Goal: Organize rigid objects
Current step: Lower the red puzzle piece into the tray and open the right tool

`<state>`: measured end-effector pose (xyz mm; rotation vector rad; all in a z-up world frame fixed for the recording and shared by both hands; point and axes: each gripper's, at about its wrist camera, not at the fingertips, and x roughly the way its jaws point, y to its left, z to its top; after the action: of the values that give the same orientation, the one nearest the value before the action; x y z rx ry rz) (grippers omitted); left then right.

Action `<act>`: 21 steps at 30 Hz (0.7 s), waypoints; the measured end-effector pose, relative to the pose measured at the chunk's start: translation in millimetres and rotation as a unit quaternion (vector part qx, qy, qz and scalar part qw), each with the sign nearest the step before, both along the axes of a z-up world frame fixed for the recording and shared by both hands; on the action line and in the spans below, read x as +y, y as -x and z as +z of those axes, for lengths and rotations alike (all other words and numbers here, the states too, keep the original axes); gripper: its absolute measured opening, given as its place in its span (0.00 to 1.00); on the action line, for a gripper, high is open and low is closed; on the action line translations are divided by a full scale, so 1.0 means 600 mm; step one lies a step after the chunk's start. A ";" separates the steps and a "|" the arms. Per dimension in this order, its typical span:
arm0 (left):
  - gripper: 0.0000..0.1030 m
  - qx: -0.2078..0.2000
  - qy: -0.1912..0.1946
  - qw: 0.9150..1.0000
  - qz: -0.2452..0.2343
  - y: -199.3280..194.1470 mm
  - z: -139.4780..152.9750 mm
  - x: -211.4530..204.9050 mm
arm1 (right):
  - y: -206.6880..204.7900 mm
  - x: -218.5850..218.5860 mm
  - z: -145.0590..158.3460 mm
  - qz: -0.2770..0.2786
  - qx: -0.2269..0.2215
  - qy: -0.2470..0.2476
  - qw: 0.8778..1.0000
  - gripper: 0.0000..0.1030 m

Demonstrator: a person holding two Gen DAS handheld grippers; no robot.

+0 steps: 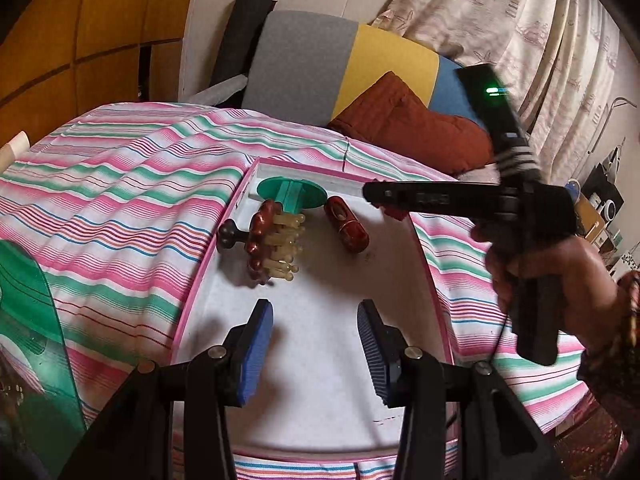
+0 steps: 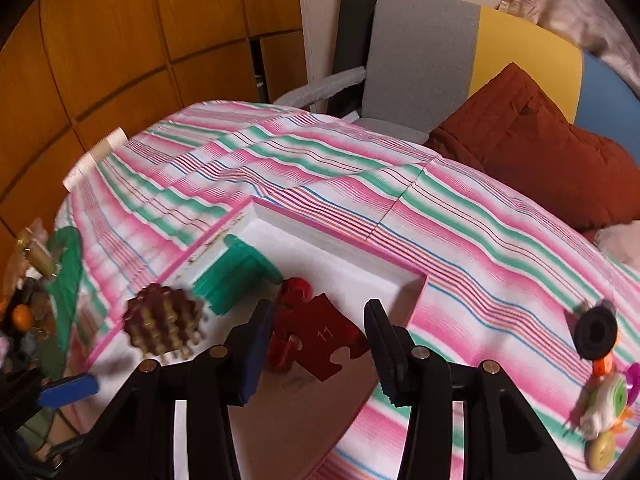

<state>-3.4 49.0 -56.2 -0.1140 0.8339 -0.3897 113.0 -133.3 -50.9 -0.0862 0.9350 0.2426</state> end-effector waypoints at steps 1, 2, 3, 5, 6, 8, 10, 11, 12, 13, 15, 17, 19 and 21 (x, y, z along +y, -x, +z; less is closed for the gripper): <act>0.43 0.000 0.000 1.000 0.000 0.002 0.000 0.001 | -0.005 0.000 -0.005 -0.005 -0.001 0.008 1.000 0.46; 0.43 0.000 0.000 1.000 -0.002 0.003 0.000 0.000 | -0.010 -0.001 -0.009 -0.011 -0.001 0.011 1.000 0.46; 0.43 0.001 -0.001 1.000 -0.003 0.004 0.000 0.000 | -0.015 -0.004 -0.012 -0.018 0.000 0.011 1.000 0.47; 0.43 0.000 -0.002 1.000 -0.004 0.005 0.000 -0.001 | -0.019 -0.011 -0.013 -0.032 -0.001 0.007 0.999 0.48; 0.43 0.000 -0.001 1.000 -0.004 0.006 0.001 -0.001 | -0.019 -0.015 -0.011 -0.036 -0.002 0.001 0.999 0.49; 0.43 0.002 0.001 1.000 -0.005 0.007 0.000 -0.003 | -0.012 -0.026 -0.001 -0.045 -0.012 -0.011 0.999 0.51; 0.43 0.003 0.003 1.000 -0.006 0.008 0.001 -0.006 | 0.001 -0.035 0.009 -0.049 -0.019 -0.012 0.999 0.55; 0.43 0.003 0.004 1.000 -0.007 0.008 0.001 -0.007 | 0.012 -0.041 0.015 -0.049 -0.023 -0.014 0.998 0.59; 0.43 0.002 0.006 1.000 -0.008 0.009 0.001 -0.009 | 0.025 -0.048 0.021 -0.049 -0.030 -0.016 0.998 0.63; 0.43 0.002 0.007 1.000 -0.009 0.010 0.001 -0.012 | 0.037 -0.057 0.025 -0.052 -0.035 -0.015 0.998 0.64; 0.43 0.002 0.009 1.000 -0.011 0.011 0.002 -0.017 | 0.054 -0.070 0.028 -0.055 -0.036 -0.014 0.998 0.66; 0.43 0.004 0.011 1.000 -0.016 0.012 0.002 -0.026 | 0.073 -0.089 0.028 -0.063 -0.029 -0.013 0.997 0.66; 0.43 0.005 0.013 1.000 -0.023 0.014 0.003 -0.036 | 0.091 -0.108 0.026 -0.072 -0.022 -0.013 0.997 0.66; 0.43 0.000 0.012 0.999 -0.034 0.020 0.006 -0.049 | 0.111 -0.130 0.022 -0.083 -0.014 -0.016 0.996 0.68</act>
<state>-15.6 19.7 -52.5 -0.1094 0.8351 -0.4633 46.3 -211.4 -37.7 0.0179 0.9046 0.1030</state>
